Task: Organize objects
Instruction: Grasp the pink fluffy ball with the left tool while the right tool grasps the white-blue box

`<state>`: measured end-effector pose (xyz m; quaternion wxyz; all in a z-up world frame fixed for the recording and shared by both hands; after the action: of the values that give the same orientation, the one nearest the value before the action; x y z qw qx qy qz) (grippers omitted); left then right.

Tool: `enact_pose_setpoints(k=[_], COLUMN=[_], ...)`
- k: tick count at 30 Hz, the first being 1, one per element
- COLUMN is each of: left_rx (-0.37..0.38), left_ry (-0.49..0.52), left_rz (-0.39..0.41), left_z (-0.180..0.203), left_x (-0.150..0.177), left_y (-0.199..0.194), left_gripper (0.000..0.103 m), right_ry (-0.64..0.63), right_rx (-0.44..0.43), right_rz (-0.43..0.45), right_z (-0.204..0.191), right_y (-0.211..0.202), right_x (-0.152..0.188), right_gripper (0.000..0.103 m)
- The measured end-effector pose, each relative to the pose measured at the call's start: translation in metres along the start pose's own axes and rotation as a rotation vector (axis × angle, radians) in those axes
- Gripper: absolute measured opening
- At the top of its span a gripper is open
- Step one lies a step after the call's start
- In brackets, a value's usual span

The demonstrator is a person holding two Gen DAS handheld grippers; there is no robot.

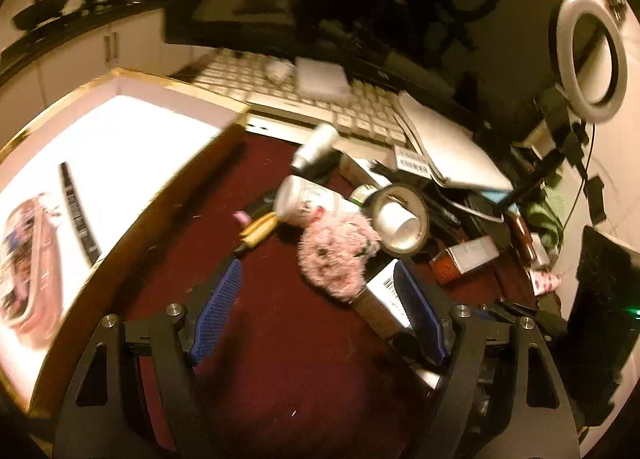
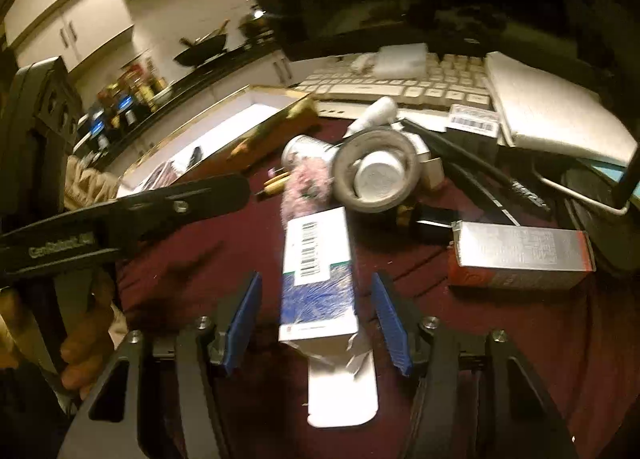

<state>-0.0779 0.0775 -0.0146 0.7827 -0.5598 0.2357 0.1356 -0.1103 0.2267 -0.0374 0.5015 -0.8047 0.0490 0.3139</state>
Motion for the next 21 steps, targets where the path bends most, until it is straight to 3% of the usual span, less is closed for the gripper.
enact_pose_setpoints(k=[1,11,13,15,21], left_rx=[-0.011,-0.089,-0.051,-0.062,-0.035], left_ry=[0.013,0.084,0.072,0.071,0.035], left_rz=[-0.011,-0.068,-0.07,-0.09,-0.071], left_z=[0.002,0.016,0.015,0.013,0.003], left_x=[-0.001,-0.015,-0.016,-0.015,-0.011], left_y=[0.005,0.043,0.044,0.047,0.037], left_gripper=[0.079,0.077,0.056,0.039,0.026], right_ry=[0.009,0.183,0.188,0.189,0.195], right_rx=[0.002,-0.062,-0.062,-0.058,-0.053], right_rz=[0.0,0.057,0.062,0.067,0.066], right_z=[0.001,0.031,0.031,0.031,0.031], right_y=[-0.001,-0.013,-0.013,-0.013,-0.012], right_x=[0.0,0.014,0.014,0.014,0.013], right_gripper=[0.038,0.036,0.036,0.036,0.036])
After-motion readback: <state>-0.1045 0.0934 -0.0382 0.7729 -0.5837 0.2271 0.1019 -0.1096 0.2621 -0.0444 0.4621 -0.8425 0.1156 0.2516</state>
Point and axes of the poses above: each gripper's, at about its wrist camera, not at the fingertips, and y roughly the way its jaws point, z to its right, x to its underside, the point moved 3 cm from there along y, roughly the way its jaws point, and after that the axes turned 9 degrees about -z, right-handed, at the moved point
